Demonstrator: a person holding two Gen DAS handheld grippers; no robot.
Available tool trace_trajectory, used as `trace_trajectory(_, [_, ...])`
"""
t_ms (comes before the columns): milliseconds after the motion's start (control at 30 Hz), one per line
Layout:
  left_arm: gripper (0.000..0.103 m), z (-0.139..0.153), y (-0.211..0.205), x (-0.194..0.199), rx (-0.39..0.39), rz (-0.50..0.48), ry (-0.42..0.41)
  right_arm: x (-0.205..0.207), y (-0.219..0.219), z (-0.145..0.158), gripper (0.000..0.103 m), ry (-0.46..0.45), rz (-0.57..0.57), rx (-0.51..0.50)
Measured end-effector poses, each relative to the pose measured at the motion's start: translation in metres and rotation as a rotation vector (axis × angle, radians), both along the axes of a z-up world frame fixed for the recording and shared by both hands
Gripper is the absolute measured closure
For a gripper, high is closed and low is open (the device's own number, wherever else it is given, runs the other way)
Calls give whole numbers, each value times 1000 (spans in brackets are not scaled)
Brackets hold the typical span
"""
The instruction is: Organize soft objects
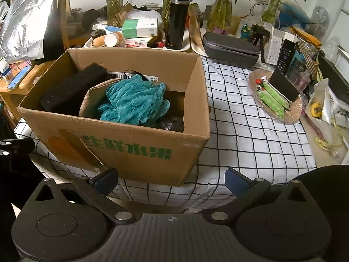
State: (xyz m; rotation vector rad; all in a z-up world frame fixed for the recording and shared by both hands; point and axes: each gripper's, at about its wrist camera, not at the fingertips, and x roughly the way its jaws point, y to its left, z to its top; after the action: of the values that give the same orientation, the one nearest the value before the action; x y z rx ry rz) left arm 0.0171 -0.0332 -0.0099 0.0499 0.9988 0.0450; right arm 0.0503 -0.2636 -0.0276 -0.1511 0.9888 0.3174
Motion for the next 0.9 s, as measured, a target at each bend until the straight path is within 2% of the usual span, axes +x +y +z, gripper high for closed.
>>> trace_trajectory(900, [0,0,0,0,-8,4,-1,0,-1,-2,0,10,-4,-8])
